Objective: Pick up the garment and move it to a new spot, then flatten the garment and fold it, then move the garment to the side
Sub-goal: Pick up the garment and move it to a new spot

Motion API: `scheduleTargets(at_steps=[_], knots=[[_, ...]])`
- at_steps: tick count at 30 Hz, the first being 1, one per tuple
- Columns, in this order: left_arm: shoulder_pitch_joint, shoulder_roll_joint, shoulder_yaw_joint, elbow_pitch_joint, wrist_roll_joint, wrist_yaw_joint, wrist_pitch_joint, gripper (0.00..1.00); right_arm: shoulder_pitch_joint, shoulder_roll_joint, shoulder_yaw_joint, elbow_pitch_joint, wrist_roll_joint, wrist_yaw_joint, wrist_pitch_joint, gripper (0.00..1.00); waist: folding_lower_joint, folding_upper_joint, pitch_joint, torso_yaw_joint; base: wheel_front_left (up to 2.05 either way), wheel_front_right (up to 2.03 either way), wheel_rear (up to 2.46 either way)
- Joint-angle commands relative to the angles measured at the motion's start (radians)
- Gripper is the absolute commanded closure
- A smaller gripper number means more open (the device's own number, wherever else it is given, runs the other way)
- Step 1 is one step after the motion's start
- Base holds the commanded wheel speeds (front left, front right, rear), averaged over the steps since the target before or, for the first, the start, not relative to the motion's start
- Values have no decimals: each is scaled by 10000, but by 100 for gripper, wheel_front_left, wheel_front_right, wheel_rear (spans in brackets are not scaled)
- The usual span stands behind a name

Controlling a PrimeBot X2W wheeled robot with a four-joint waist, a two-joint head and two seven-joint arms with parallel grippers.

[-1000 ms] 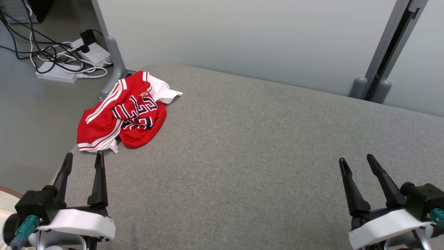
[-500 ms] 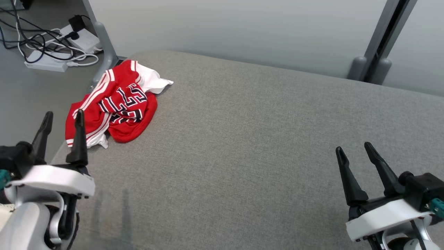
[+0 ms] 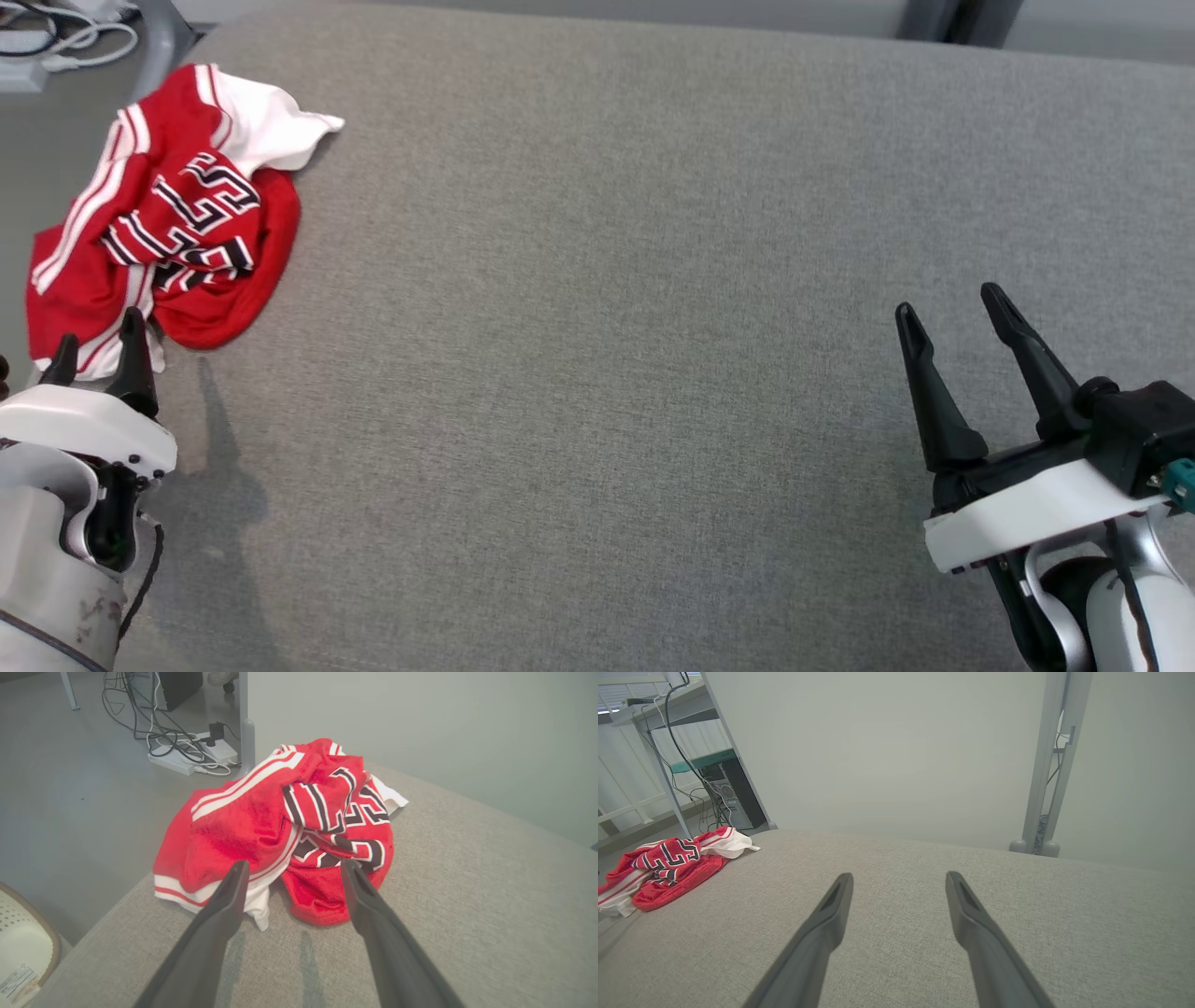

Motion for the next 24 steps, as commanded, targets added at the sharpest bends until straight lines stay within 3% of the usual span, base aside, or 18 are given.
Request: scheduleTargets(at_steps=[1,12,14,15,16,24], knots=[[-443,49,87,484,-99,-151,-85,0,-248,-54,4,-132,-118,-7,74,0,0,0,925,-439,0,0,0],[-2202,44,307,3356,-485,-735,-508,0,-899,-277,-115,-585,-394,-7,371,0,0,0,2449,-653,0,0,0],[-2341,77,271,3610,-424,-800,-628,15,-906,-296,-133,-587,-402,-7,373,0,0,0,2495,-645,0,0,0],[-2386,82,250,3715,-404,-821,-664,77,-908,-293,-131,-571,-395,-7,380,0,0,0,2499,-645,0,0,0],[-2421,68,225,3786,-390,-840,-721,100,-915,-293,-146,-548,-384,-7,381,0,0,0,2488,-640,0,0,0],[-2323,426,407,3009,177,-775,-1054,100,-760,-238,-192,-351,-243,-7,216,0,0,0,1987,-566,0,0,0]])
